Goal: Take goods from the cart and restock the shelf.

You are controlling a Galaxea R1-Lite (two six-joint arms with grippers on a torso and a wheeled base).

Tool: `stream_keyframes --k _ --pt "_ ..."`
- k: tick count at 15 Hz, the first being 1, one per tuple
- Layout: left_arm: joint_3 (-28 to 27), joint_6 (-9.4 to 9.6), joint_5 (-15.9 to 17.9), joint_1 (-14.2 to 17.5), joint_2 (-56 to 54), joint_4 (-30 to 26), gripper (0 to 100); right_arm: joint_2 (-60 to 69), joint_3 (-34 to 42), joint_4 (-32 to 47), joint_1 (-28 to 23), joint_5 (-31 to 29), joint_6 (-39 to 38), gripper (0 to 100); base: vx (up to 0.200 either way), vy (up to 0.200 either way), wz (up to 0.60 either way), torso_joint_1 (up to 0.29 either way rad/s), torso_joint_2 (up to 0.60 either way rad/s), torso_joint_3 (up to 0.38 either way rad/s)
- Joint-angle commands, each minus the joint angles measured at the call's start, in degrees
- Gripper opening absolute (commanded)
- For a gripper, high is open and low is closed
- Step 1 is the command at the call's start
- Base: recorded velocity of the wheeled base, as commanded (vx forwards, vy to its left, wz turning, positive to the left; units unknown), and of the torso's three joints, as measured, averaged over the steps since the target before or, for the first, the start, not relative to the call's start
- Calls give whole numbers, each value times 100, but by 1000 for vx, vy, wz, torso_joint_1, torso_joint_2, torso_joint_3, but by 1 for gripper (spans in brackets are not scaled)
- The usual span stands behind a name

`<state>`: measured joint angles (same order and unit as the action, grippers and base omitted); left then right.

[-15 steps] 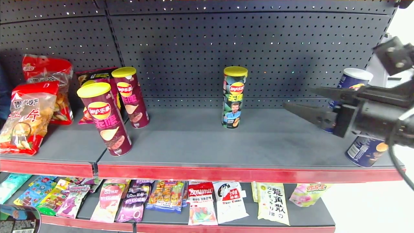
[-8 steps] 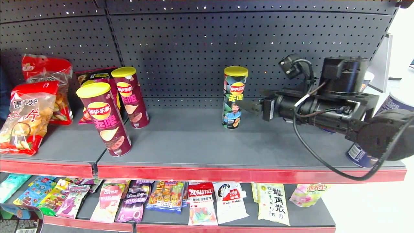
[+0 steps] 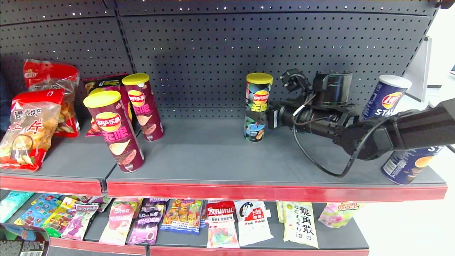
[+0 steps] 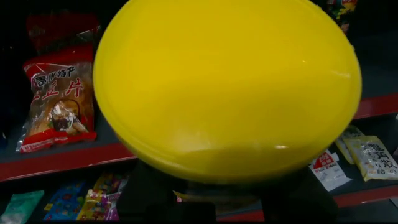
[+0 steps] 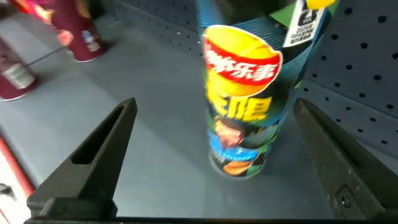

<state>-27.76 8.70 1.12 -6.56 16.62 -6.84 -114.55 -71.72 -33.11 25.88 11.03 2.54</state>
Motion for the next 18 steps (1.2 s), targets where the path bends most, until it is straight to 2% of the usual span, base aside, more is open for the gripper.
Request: stream_keyframes --k 1,6,15,18 --pt "7 0 2 -3 26 -2 0 -243 -132 6 -39 -66 1 100 0 0 0 0 0 0" --pt "-10 0 -7 5 -18 -2 0 -586 -774 6 -233 -163 -7 100 0 0 0 0 0 0" --pt "-10 8 11 5 35 -2 0 -1069 -1582 6 -162 -198 -183 100 0 0 0 0 0 0" --pt "-10 8 2 5 35 -2 0 -1236 -1776 6 -153 -426 -183 100 0 0 0 0 0 0"
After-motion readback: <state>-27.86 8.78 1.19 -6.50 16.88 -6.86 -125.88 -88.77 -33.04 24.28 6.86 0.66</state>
